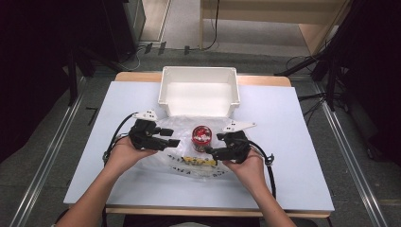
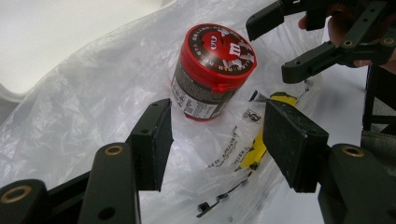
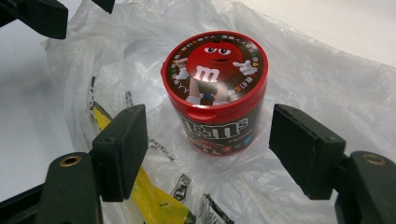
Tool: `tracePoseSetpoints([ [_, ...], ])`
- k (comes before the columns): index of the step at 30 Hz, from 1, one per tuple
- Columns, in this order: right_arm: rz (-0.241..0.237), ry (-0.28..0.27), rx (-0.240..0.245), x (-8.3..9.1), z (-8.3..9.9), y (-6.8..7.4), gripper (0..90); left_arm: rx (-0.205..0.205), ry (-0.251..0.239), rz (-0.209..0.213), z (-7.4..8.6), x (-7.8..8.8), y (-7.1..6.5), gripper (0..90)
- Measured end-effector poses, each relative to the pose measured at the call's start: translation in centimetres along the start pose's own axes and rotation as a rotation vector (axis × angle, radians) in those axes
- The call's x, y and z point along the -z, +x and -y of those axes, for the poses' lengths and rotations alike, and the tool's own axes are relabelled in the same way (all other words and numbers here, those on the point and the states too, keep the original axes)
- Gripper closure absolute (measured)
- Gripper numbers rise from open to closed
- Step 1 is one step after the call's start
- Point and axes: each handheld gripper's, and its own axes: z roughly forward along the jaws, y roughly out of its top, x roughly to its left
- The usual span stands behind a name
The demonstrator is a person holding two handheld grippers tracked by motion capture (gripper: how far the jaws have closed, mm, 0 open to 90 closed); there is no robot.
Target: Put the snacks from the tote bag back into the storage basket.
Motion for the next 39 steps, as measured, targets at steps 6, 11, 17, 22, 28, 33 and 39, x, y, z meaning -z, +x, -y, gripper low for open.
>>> tracePoseSetpoints([
  [6,0.013,-0.014,-0.007,-0.4,0.0,0.1,25.2,0.006,-0.011,-0.006,0.3,0.2,0.2,43.8],
  [11,0.020,-0.007,-0.008,-1.1,0.1,0.2,20.5,0.009,-0.015,-0.013,0.5,0.3,0.4,44.3],
  [17,0.027,0.003,-0.014,-2.1,0.4,0.0,20.1,0.006,-0.023,-0.019,0.5,0.4,0.5,44.2],
  [22,0.051,0.007,-0.014,-2.9,0.5,-0.3,19.7,0.009,-0.029,-0.027,0.6,0.7,0.6,44.2],
  [28,0.055,0.001,-0.025,-3.7,0.6,-0.5,18.2,0.008,-0.034,-0.027,0.6,0.9,0.6,44.0],
  [33,0.068,0.018,-0.012,-4.5,0.7,-0.4,18.4,0.012,-0.031,-0.028,0.7,0.8,0.7,43.9],
  [39,0.068,-0.004,-0.004,-5.1,0.7,-0.3,18.3,0.014,-0.035,-0.024,0.6,0.9,0.7,43.8],
])
